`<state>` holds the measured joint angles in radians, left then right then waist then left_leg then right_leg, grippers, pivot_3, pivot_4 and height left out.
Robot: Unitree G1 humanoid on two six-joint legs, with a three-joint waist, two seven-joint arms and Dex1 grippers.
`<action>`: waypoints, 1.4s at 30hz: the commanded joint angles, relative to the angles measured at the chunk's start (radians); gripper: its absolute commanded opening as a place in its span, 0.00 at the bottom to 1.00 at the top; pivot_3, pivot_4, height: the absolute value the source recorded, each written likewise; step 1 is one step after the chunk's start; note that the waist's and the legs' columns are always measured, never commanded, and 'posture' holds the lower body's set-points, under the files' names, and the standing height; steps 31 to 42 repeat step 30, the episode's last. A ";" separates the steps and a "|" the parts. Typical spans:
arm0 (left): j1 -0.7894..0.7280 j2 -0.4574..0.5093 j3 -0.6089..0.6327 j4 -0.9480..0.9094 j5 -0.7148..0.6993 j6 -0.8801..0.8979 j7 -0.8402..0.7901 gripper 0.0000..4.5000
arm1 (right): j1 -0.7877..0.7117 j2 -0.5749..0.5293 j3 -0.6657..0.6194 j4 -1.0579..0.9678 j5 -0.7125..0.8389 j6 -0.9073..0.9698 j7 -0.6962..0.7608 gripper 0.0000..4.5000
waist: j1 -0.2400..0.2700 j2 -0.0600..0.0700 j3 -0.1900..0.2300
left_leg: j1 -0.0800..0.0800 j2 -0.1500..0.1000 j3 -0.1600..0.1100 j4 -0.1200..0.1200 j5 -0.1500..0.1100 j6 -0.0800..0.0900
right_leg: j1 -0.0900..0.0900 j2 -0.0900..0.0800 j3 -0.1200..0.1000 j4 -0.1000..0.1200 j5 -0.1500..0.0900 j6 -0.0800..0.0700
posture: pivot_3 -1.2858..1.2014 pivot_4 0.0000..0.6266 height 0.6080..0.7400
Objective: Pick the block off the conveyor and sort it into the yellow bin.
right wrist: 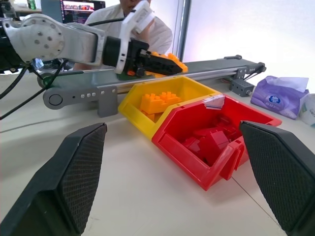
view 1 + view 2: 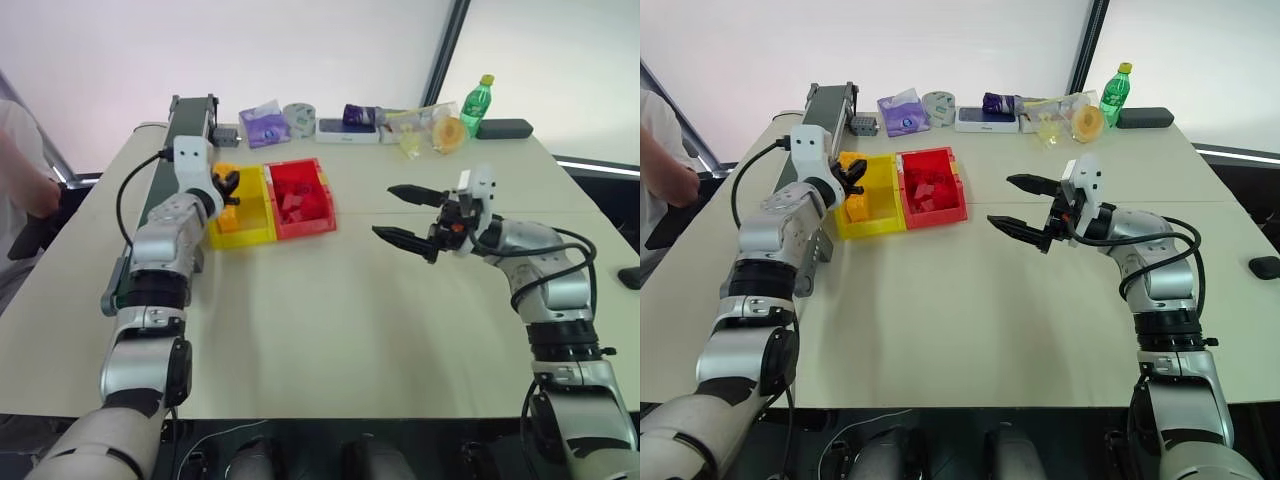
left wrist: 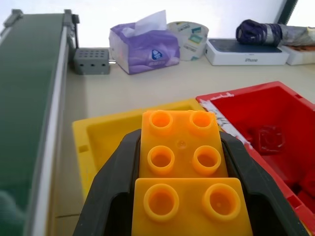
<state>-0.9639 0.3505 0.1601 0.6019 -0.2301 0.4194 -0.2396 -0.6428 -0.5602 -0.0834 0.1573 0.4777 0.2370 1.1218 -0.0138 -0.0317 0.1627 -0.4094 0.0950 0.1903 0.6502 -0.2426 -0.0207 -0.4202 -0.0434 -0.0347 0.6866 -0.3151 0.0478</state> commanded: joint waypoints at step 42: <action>0.898 0.407 0.486 -0.908 -0.389 0.137 -0.463 0.99 | -0.060 -0.016 0.013 0.049 -0.012 -0.032 0.063 1.00 | -0.004 0.000 0.000 | 0.000 0.003 -0.001 0.000 0.000 0.000 | 0.000 -0.002 0.000 0.000 0.000 -0.001 | 0.52 0.24 1.00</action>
